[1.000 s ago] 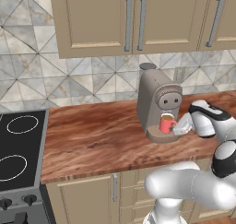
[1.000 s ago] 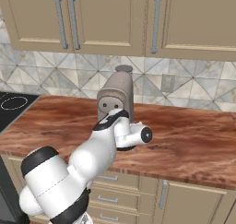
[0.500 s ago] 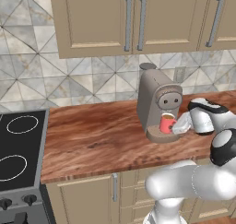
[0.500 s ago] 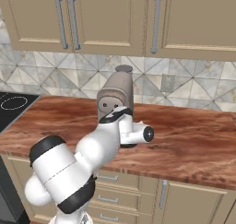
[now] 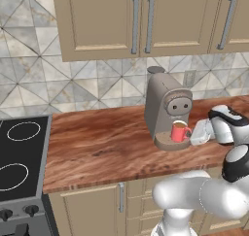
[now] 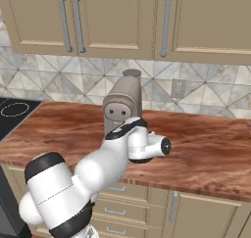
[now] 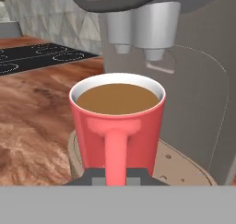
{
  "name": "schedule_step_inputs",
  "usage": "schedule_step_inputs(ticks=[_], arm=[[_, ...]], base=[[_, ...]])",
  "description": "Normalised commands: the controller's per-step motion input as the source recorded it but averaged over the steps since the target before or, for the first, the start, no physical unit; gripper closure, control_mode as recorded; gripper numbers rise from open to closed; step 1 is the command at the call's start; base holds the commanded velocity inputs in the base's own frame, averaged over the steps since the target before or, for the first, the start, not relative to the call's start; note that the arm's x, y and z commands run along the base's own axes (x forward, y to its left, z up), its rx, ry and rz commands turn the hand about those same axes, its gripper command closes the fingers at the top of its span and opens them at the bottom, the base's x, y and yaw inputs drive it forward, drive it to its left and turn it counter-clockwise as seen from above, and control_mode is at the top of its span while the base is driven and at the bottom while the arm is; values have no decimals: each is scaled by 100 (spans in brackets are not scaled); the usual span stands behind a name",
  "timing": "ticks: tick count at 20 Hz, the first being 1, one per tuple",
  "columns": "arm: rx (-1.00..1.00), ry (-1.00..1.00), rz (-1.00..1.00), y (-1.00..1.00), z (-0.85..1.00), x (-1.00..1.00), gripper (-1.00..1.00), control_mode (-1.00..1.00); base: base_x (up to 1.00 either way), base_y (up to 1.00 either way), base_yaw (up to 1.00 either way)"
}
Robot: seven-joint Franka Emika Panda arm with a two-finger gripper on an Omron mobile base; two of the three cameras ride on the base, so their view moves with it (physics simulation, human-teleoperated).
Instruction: Pick up the brewed coffee from the coffee machine and place it next to the breakfast plate on the dining counter.
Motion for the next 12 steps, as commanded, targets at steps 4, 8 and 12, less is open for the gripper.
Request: schedule_step_inputs(ticks=[4,8,12], arm=[[-3,-7,4,15,23,-31,100,-100],[-6,-2,5,18,24,-53,100,-100],[-3,-4,7,31,55,-47,100,-100]], base=[[0,0,0],[0,0,0],[0,0,0]])
